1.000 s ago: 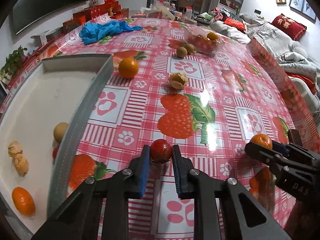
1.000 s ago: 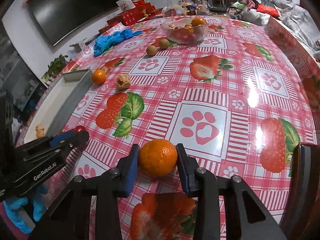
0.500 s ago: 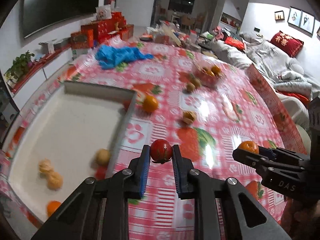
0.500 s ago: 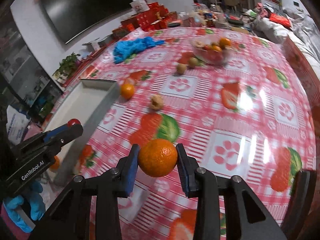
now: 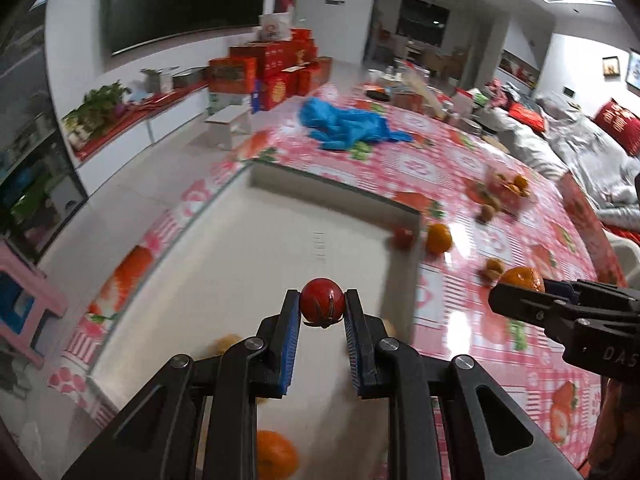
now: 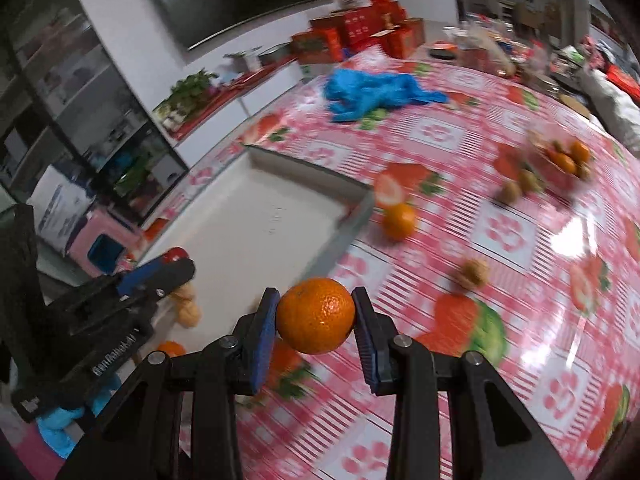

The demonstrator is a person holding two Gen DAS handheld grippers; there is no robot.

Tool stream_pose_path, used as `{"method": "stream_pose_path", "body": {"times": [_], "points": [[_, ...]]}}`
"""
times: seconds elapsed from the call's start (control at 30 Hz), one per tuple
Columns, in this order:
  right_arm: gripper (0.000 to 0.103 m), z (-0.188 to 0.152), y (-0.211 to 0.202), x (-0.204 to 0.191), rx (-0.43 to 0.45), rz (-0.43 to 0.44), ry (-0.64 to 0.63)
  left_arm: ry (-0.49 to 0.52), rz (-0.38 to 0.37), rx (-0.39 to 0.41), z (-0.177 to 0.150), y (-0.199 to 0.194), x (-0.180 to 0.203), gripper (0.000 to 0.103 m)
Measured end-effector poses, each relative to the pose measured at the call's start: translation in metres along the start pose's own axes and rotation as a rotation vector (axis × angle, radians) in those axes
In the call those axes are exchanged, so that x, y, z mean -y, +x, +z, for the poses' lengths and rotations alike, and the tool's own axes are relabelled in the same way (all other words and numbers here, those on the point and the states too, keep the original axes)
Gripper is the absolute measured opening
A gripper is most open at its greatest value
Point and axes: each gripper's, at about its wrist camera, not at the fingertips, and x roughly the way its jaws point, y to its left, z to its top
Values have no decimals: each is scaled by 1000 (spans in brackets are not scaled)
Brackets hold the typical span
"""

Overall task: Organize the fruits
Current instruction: 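Carry the orange and cherry tomato with both tools over the white tray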

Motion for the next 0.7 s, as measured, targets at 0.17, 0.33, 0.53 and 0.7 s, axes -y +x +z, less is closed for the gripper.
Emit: {"method": "stream_pose_path", "body": {"times": [0.17,0.33,0.53,0.7], "points": [[40,13,30,-32,-51,34,-44,-31,39,-9,-4,8,-22,23],[40,21,55,-49,-94,77,-36,-53,60,-21,-11,12,-38,23],[40,21,77,-63,-142,96,-32,-60,66,-37,-14,19,-45,23],[41,22,84,-63,-159,108,-26,-66,70,-48,-17,23,-47,23]]}}
